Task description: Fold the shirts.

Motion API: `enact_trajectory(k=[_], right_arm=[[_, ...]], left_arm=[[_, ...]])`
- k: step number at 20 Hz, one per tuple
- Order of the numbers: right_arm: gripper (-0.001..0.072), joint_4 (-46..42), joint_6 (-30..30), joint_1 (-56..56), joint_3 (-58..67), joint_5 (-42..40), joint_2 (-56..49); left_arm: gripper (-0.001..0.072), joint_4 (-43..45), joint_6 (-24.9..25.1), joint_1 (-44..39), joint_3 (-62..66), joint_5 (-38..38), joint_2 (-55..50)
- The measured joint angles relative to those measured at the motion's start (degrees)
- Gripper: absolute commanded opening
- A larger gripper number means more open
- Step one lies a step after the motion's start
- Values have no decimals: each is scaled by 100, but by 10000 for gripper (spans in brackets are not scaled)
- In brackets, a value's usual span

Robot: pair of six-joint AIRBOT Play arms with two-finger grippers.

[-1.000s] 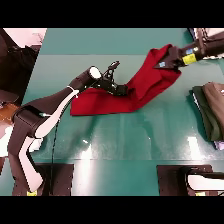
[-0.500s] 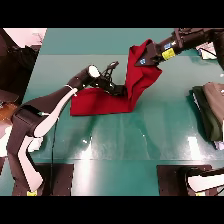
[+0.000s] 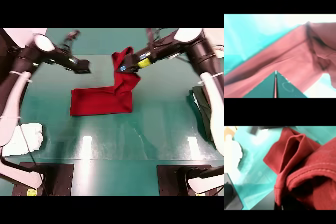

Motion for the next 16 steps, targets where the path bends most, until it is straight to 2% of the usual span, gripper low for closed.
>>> enact_trajectory(k=[1, 2, 3, 4, 5, 6, 10, 16], right_arm=[[21, 0, -107, 192, -9, -216, -127], [104, 0, -212, 422, 33, -424, -321], [328, 0, -310, 640, 131, -634, -544], [488, 11, -424, 874, 315, -857, -822], [592, 31, -498, 1088, 527, -1036, -1102], [620, 48, -573, 1296, 745, -1193, -1390], [617, 234, -706, 1624, 807, -1635, -1703], [616, -210, -723, 533, -614, -625, -745]], left_arm=[[25, 52, 2, 197, 0, -70, 190], [26, 109, 4, 378, 2, -140, 369], [25, 146, 7, 546, 2, -208, 546], [26, 175, 7, 693, 2, -262, 704], [25, 203, 7, 813, 4, -302, 833], [25, 219, 9, 920, 7, -356, 949], [26, 258, 57, 1110, 7, -590, 1209], [26, 280, 127, 1180, 7, -951, 1298]])
